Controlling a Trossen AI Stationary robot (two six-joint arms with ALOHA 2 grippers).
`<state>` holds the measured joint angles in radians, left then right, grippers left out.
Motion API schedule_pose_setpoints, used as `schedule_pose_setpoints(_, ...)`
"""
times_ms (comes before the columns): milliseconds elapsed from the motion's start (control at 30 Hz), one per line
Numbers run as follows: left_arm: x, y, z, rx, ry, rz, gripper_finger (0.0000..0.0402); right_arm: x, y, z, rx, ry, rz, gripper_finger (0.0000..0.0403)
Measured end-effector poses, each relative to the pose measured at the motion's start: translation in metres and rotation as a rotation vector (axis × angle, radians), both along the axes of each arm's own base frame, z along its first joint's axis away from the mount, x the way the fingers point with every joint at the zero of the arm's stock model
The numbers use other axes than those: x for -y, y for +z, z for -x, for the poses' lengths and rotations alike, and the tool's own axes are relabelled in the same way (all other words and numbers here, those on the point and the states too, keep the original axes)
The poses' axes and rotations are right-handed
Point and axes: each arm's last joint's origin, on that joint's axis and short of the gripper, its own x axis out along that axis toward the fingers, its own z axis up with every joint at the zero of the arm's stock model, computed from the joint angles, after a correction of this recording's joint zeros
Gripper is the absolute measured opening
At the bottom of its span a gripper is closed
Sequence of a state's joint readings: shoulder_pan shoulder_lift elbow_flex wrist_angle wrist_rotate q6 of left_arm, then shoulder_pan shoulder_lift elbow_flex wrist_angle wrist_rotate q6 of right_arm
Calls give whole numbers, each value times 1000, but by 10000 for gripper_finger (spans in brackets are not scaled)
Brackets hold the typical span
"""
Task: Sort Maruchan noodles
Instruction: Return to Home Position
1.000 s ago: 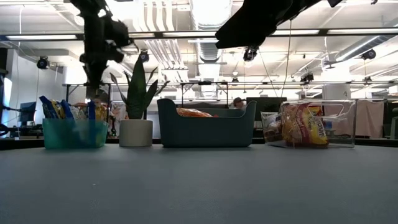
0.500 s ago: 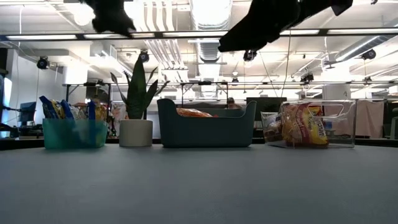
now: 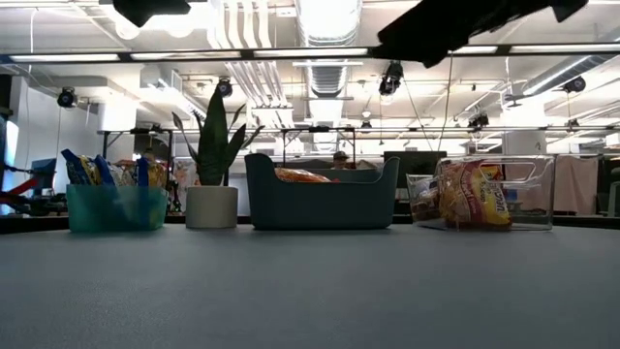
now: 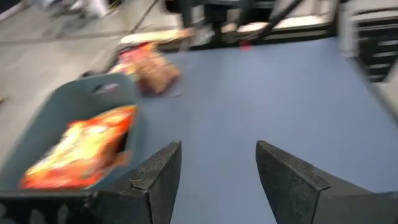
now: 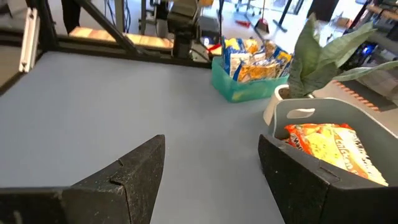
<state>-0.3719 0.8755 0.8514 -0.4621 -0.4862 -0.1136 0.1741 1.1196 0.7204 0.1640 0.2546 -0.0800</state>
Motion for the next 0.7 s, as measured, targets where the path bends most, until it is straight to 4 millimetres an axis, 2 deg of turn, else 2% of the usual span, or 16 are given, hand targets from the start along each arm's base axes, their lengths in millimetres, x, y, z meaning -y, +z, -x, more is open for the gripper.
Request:
schedule_pose_setpoints(100,13,-16,5,46,-79,16,190,2,-3,13,47,0,-9,249)
schedule_pose_setpoints(200,16,-33,11,80,-110,30,190,5,-11,27,76,0,-14,249)
schedule_pose_setpoints(467,4,-68,33,237,-103,96,190,12,-29,66,162,-3,-41,249)
schedule_pose_setpoints(700,-12,-81,57,360,-7,105,190,18,-32,98,261,-4,-24,249)
